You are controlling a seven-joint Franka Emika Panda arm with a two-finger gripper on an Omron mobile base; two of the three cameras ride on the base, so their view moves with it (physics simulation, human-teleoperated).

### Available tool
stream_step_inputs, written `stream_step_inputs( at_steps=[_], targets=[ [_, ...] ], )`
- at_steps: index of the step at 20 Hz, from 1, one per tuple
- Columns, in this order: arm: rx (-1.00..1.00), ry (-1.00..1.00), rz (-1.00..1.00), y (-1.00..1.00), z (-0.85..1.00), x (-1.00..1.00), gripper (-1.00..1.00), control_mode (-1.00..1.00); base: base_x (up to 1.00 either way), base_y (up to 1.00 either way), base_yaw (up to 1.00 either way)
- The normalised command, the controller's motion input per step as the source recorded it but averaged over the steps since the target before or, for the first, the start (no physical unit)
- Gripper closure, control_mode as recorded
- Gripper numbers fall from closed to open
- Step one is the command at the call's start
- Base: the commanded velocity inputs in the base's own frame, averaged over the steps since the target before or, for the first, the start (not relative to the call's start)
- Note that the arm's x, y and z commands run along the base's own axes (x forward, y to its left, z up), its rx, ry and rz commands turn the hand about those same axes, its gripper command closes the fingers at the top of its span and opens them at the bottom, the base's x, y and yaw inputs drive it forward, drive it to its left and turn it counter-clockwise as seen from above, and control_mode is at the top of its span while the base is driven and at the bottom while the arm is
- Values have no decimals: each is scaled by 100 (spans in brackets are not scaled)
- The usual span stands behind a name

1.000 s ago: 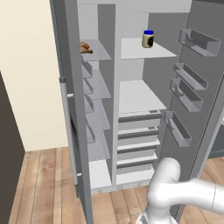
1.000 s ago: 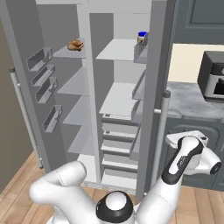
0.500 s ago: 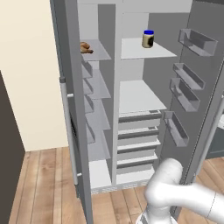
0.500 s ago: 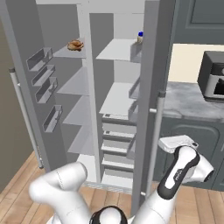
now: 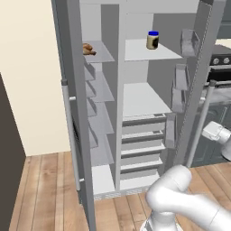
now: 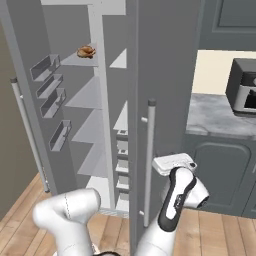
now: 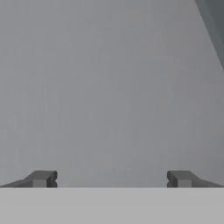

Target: There's a chicken drumstick in the fridge that needs to be moved to the freezer for freezing. Pick up the chicken drumstick from the fridge, place it on any shelf in the freezer, and close the fridge and freezer doors when done.

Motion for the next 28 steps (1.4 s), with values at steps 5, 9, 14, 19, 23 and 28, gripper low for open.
stream_step_inputs(
  at_steps=[5,9,14,19,23,28],
  targets=[
    [0,0,-11,100,-9,36,-100,-100,0,0,0],
    [0,-2,-17,99,0,58,-100,-100,0,0,0],
    [0,0,-9,47,0,100,-100,-100,0,0,0],
    [0,1,-1,12,0,99,-100,-100,0,0,0],
    [0,0,0,0,0,100,-100,-100,0,0,0],
    [0,0,0,0,0,92,-100,-100,0,0,0]
  ],
)
